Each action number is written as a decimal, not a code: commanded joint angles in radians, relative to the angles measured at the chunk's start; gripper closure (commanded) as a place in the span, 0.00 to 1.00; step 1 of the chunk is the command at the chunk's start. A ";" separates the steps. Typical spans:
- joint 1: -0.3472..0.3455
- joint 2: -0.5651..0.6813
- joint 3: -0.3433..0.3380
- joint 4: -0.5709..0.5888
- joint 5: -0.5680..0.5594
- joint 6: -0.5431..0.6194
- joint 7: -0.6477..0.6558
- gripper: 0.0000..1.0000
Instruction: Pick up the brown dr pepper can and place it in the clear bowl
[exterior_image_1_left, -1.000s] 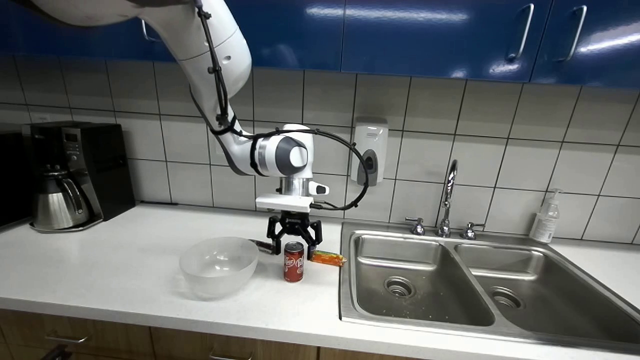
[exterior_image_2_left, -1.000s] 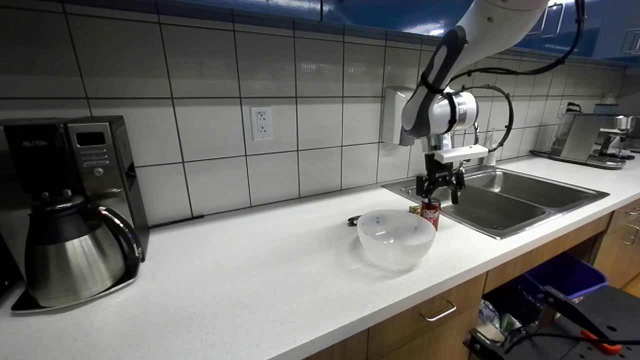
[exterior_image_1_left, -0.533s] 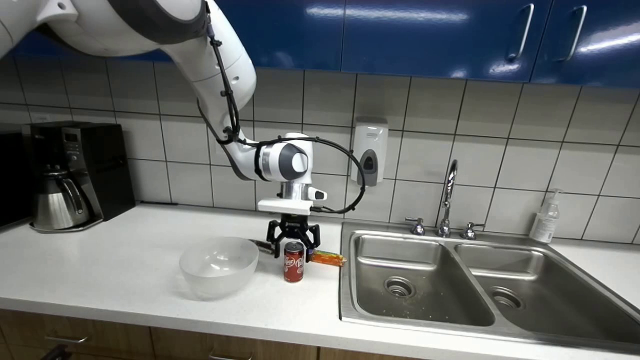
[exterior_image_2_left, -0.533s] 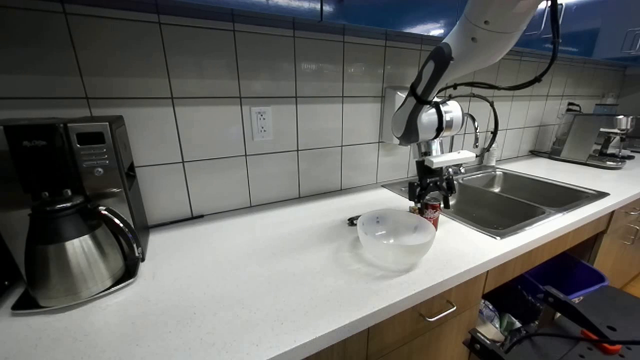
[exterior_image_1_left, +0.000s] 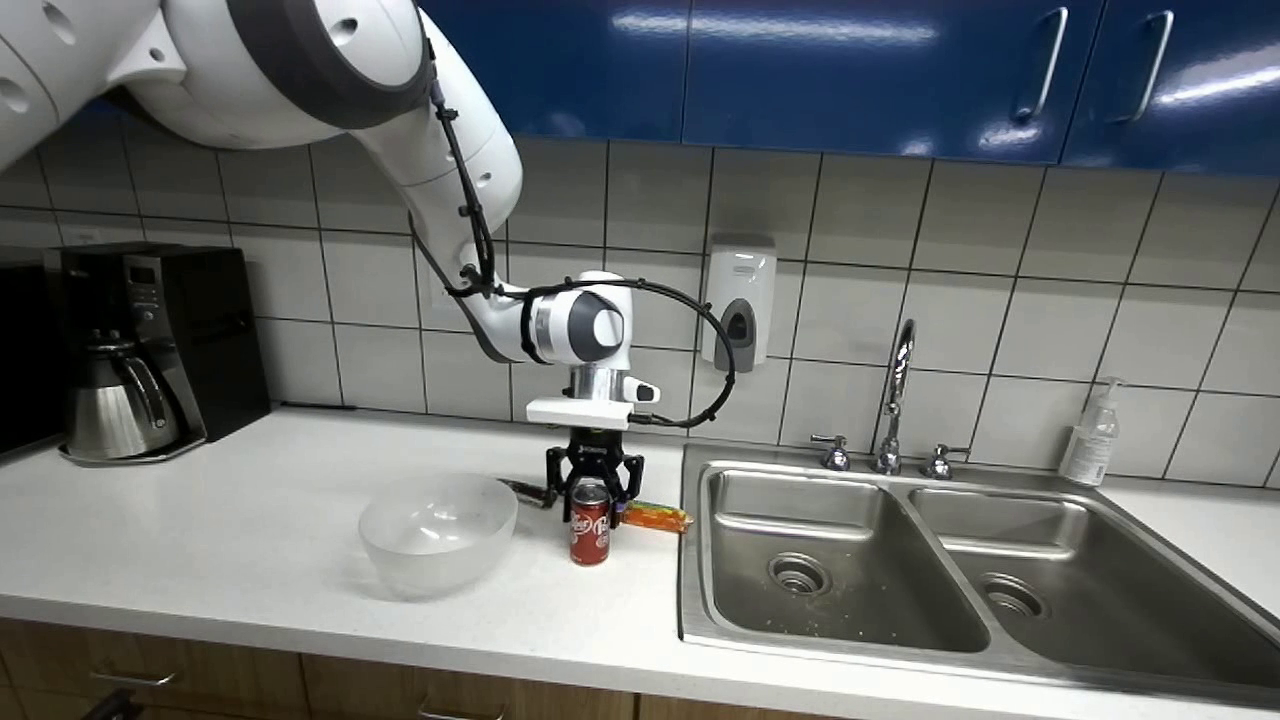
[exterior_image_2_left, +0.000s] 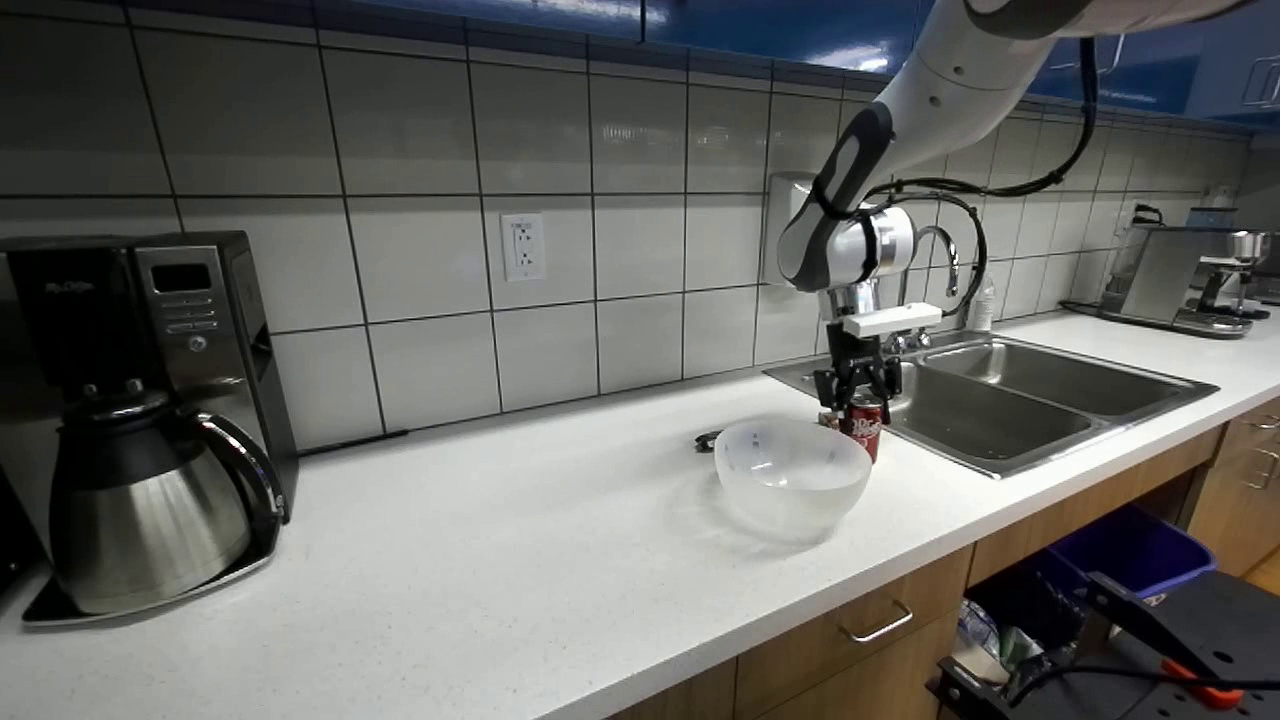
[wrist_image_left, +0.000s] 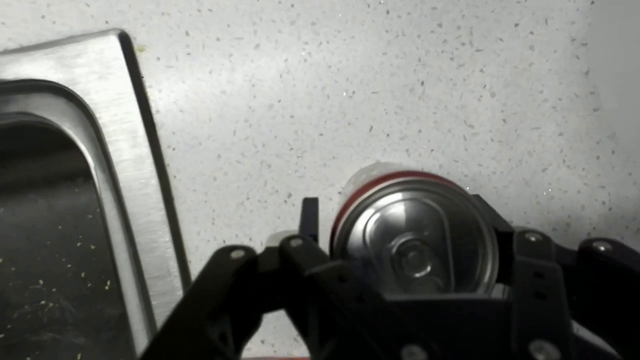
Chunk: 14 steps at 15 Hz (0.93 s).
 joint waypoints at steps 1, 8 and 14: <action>-0.027 0.025 0.021 0.065 -0.011 -0.057 -0.006 0.58; -0.038 -0.032 0.023 0.012 -0.008 -0.054 -0.030 0.62; -0.047 -0.121 0.019 -0.076 -0.009 -0.003 -0.039 0.62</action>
